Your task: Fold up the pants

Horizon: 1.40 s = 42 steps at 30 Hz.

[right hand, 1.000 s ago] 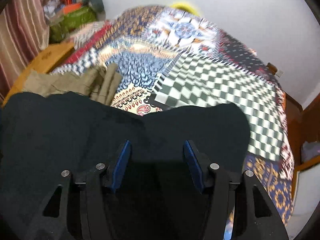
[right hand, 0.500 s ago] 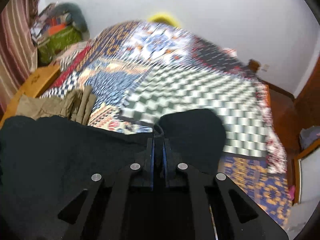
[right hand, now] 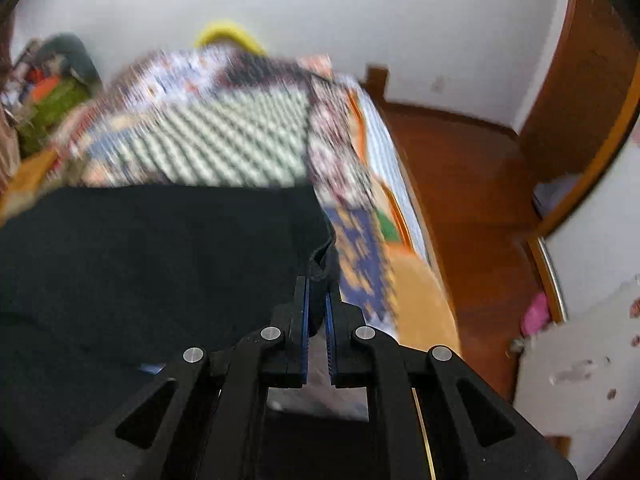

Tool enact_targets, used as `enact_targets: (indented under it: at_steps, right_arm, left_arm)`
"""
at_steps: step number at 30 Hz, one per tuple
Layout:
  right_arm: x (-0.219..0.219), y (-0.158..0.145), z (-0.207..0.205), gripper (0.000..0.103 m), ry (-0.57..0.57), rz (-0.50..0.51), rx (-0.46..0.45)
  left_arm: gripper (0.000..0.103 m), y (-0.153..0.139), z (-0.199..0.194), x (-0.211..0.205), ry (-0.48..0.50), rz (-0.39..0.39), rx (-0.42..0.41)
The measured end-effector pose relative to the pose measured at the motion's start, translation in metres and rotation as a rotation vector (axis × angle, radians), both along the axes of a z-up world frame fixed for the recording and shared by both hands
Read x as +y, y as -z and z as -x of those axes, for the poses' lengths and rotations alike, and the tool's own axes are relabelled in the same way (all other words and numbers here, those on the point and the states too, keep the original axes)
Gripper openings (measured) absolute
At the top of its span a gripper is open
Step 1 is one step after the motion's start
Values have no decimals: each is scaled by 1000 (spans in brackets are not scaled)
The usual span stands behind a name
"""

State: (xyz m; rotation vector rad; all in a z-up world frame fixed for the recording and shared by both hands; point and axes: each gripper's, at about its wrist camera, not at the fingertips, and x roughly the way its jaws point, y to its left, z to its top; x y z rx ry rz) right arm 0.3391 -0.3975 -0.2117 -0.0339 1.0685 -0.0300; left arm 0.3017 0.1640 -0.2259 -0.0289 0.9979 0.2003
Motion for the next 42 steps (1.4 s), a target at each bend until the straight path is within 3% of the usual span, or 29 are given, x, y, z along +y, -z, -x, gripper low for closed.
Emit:
enact_targets:
  at_steps: [3,5,7,11,13,15,20,24,29,34,37,39,42]
  right_arm:
    - [-3,22,2,13,-27,27,78]
    - [-5,15,9,22,-37,71,65]
    - [-5,3,8,22,-31,126,46]
    - [-13,-20,-2,27,-11,80,-7]
    - [-11,-27,-12,37,-8,58,-38]
    - [-2,-29,-25,41,-17,44,-62]
    - [15,-16,-59,42,-49,18,-66]
    - [27,-3,-80,43,-58,12,-76]
    - [25,10,-100,46,-39,-13,-42]
    - [15,15,-100,46,-40,-29,-9]
    - [8,17,-98,46,-44,-39,-1]
    - [5,19,-100,46,-44,-54,7]
    - [6,22,-109,46,-42,-66,9]
  left_arm:
    - [56,1,3,-3,8,-3,6]
    - [61,1,4,-2,6,-13,8]
    - [63,0,4,1,-1,-10,7]
    - [63,-3,-4,15,-28,-1,3]
    - [66,-6,-10,24,-43,3,-6]
    - [71,-9,-18,35,-55,6,-18]
    - [79,-2,-45,63,-80,15,0]
    - [79,19,-66,83,-110,69,37]
    - [79,50,-87,84,-110,130,104]
    - [79,59,-96,79,-104,133,117]
    - [70,61,-101,77,-121,131,107]
    - [56,62,-104,73,-109,141,110]
    - [50,58,-103,61,-103,64,95]
